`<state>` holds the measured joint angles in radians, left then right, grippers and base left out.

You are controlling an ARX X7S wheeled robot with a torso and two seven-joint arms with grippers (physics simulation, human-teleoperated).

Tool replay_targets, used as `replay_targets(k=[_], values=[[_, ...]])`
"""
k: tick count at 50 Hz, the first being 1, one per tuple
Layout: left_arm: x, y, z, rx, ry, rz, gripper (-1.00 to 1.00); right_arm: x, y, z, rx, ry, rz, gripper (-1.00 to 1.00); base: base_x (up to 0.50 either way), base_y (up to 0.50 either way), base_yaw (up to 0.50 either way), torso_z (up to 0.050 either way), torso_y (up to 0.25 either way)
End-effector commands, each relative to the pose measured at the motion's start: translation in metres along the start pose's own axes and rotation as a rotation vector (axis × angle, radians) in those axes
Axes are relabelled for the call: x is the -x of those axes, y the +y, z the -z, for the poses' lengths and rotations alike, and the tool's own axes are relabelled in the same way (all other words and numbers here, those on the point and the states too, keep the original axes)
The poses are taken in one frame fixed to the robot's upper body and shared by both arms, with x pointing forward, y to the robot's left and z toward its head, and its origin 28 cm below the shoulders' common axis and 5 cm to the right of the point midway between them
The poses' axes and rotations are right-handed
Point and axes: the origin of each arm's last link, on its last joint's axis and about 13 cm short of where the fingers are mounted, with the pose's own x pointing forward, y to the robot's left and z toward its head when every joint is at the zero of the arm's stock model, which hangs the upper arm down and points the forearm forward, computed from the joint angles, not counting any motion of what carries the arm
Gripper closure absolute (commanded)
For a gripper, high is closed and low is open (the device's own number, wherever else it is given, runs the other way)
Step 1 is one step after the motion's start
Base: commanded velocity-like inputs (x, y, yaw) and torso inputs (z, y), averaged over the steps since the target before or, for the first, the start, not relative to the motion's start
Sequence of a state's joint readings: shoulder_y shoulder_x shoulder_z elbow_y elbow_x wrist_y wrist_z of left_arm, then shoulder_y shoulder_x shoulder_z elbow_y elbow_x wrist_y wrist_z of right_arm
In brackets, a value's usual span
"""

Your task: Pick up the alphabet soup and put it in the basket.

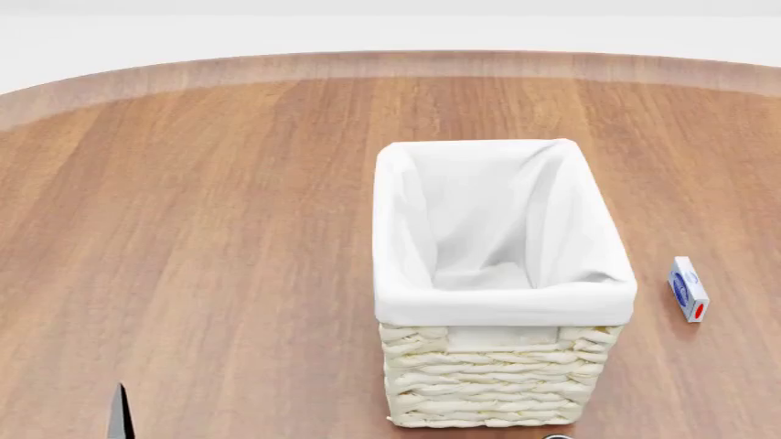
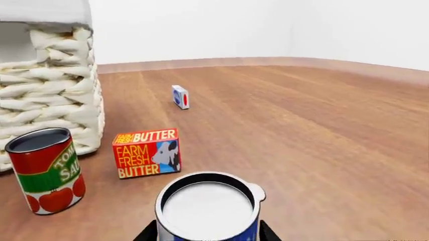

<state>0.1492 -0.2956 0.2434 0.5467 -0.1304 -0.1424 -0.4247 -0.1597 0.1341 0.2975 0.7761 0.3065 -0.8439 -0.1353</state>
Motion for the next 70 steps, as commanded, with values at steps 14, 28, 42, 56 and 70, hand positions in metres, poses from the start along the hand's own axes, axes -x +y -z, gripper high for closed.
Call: replay_targets(k=[14, 28, 42, 56, 70], values=[[0.0, 0.0, 0.001, 0.002, 0.002, 0.001, -1.0, -0.01, 0.016, -0.05, -0.002, -0.125, -0.09, 1.0, 0.0, 0.0, 0.0, 0.0, 0.0], [-0.001, 0.001, 0.001, 0.005, 0.006, 0.0, -1.0, -0.017, 0.022, -0.12, -0.042, -0.265, -0.131, 1.0, 0.0, 0.0, 0.0, 0.0, 0.0], [0.0, 0.001, 0.001, 0.007, 0.008, 0.0, -1.0, -0.03, 0.036, -0.189, -0.008, -0.371, -0.141, 1.0, 0.0, 0.0, 0.0, 0.0, 0.001], [0.0, 0.002, 0.001, 0.006, 0.01, -0.002, -1.0, -0.063, 0.066, -0.251, 0.005, -0.445, -0.189, 1.0, 0.0, 0.0, 0.0, 0.0, 0.001], [0.0, 0.003, 0.002, 0.013, 0.014, -0.009, -1.0, -0.109, 0.11, -0.279, -0.031, -0.458, -0.298, 1.0, 0.0, 0.0, 0.0, 0.0, 0.0]])
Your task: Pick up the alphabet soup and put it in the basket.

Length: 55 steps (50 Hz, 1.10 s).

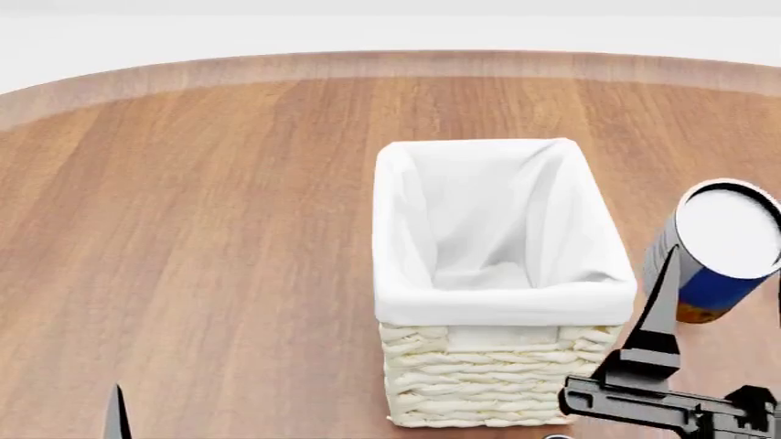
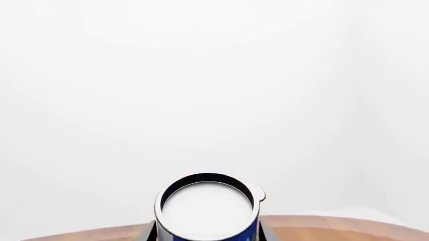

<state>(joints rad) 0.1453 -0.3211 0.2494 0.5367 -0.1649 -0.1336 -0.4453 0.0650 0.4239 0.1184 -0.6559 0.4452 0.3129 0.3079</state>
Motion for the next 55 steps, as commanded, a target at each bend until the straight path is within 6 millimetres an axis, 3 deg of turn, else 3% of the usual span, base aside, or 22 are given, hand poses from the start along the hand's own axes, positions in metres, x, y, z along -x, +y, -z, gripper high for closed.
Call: replay_targets(k=[1, 17, 55], values=[[0.0, 0.001, 0.001, 0.003, 0.004, -0.005, -1.0, -0.049, 0.023, -0.013, 0.014, -0.039, -0.071, 1.0, 0.0, 0.0, 0.0, 0.0, 0.01], [-0.001, 0.0, 0.001, 0.005, 0.006, -0.003, -1.0, -0.122, 0.056, -0.027, -0.001, -0.047, -0.168, 1.0, 0.0, 0.0, 0.0, 0.0, 0.001], [-0.001, 0.001, 0.002, 0.004, 0.007, -0.005, -1.0, -0.217, 0.092, 0.032, 0.068, 0.228, -0.18, 1.0, 0.0, 0.0, 0.0, 0.0, 0.001]])
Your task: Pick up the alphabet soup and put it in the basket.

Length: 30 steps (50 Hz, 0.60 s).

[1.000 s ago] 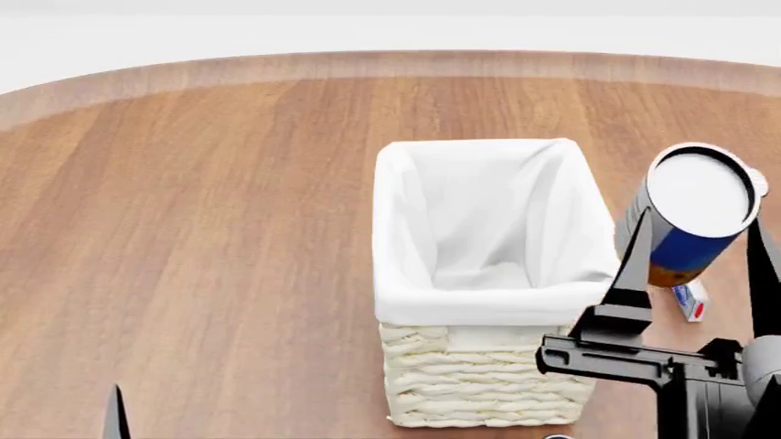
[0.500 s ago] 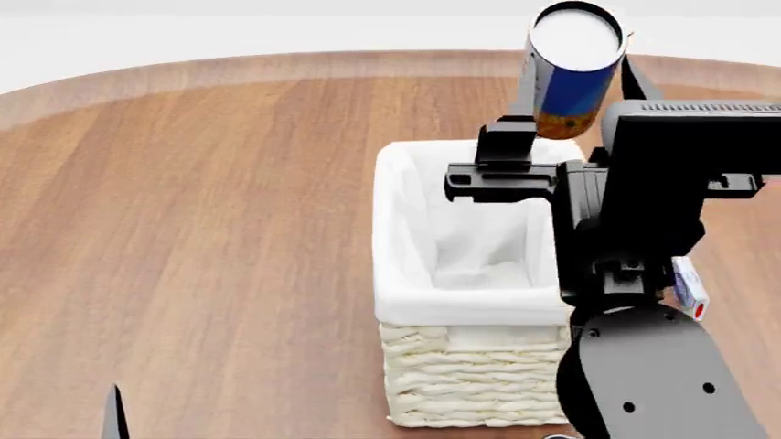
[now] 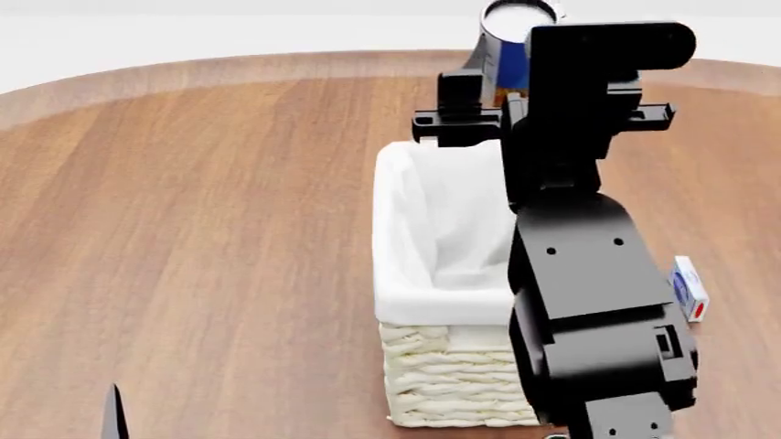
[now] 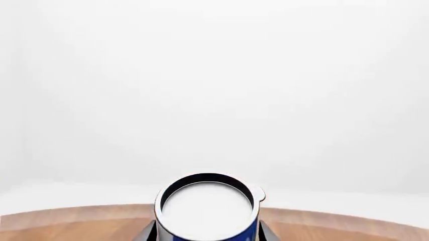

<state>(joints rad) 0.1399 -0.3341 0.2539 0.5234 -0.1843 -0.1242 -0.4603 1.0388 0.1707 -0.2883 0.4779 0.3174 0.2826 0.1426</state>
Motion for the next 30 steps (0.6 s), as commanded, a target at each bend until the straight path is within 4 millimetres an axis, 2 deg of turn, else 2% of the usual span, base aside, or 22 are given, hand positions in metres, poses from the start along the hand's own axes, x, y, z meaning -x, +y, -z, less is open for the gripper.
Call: replay_targets(k=[1, 7, 15, 30], values=[[0.0, 0.0, 0.0, -0.001, -0.001, 0.002, -1.0, -0.03, 0.001, 0.008, 0.052, 0.078, 0.0, 1.0, 0.0, 0.0, 0.0, 0.0, 0.0], [-0.001, 0.0, 0.0, -0.001, 0.0, 0.002, -1.0, -0.04, -0.002, 0.014, 0.066, 0.144, 0.016, 1.0, 0.0, 0.0, 0.0, 0.0, 0.002], [-0.001, 0.0, 0.0, -0.002, -0.001, 0.0, -1.0, -0.036, -0.002, 0.021, 0.103, 0.249, 0.037, 1.0, 0.0, 0.0, 0.0, 0.0, 0.001], [-0.001, 0.0, 0.001, -0.002, 0.002, -0.002, -1.0, -0.025, 0.0, 0.039, 0.129, 0.447, -0.049, 1.0, 0.0, 0.0, 0.0, 0.001, 0.001]])
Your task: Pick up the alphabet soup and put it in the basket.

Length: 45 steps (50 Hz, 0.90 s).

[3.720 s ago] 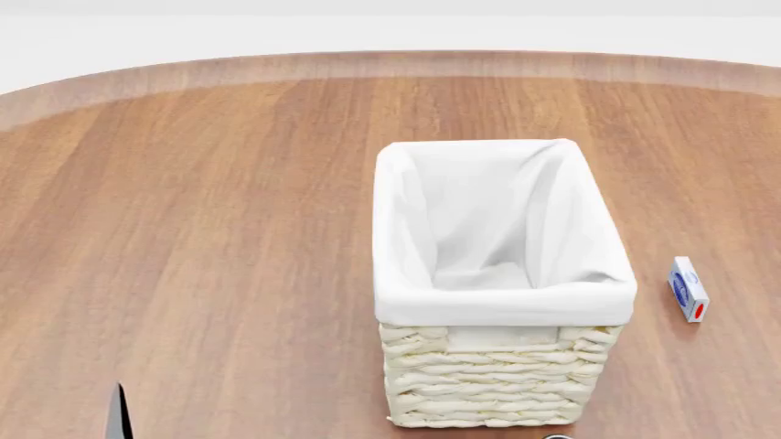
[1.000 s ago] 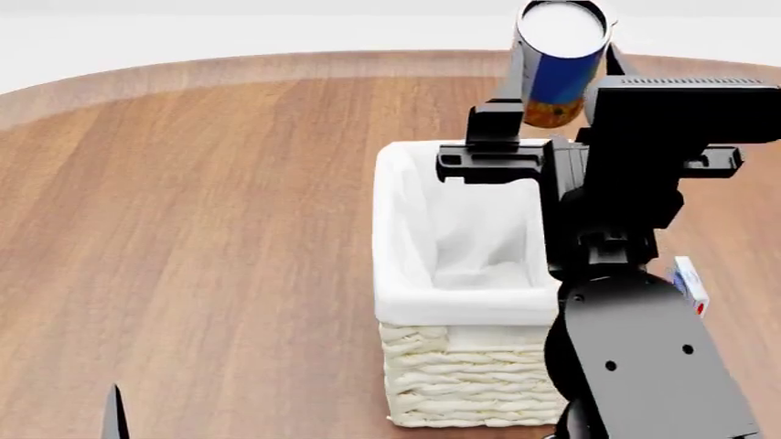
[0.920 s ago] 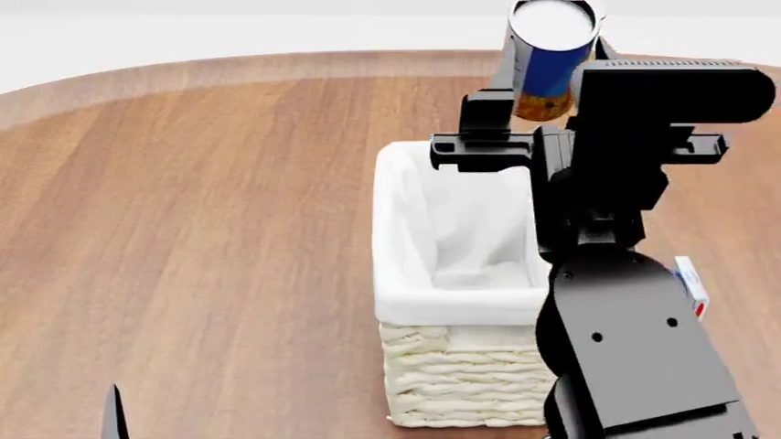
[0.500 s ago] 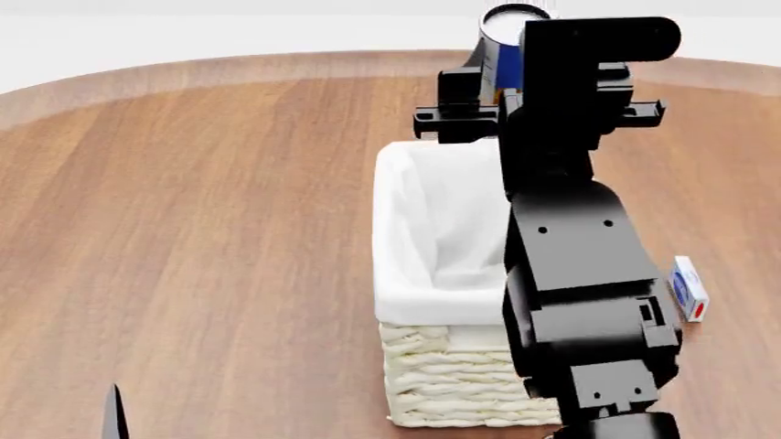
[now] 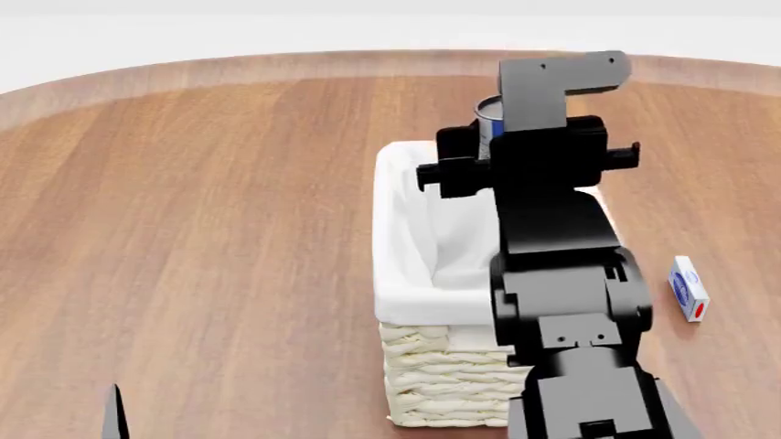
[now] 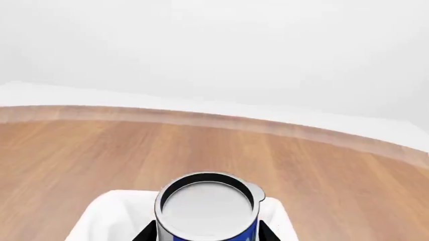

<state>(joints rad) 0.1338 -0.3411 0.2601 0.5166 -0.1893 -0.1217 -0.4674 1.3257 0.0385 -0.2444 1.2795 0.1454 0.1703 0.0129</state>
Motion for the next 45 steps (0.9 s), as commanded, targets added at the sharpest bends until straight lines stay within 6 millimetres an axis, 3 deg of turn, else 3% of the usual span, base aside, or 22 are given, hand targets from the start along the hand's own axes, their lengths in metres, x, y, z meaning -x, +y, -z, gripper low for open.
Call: replay_targets(k=[1, 27, 45], values=[[0.0, 0.0, 0.0, 0.001, 0.001, -0.001, -1.0, 0.002, 0.002, 0.003, 0.055, 0.102, -0.055, 1.0, 0.0, 0.0, 0.0, 0.0, 0.0], [-0.001, 0.0, 0.001, 0.001, 0.003, 0.0, -1.0, 0.009, -0.005, 0.033, -0.005, 0.273, -0.032, 1.0, 0.0, 0.0, 0.0, 0.0, 0.001], [-0.001, -0.001, 0.002, 0.001, 0.004, 0.001, -1.0, 0.012, -0.007, 0.043, 0.001, 0.314, -0.044, 1.0, 0.0, 0.0, 0.0, 0.0, 0.001]])
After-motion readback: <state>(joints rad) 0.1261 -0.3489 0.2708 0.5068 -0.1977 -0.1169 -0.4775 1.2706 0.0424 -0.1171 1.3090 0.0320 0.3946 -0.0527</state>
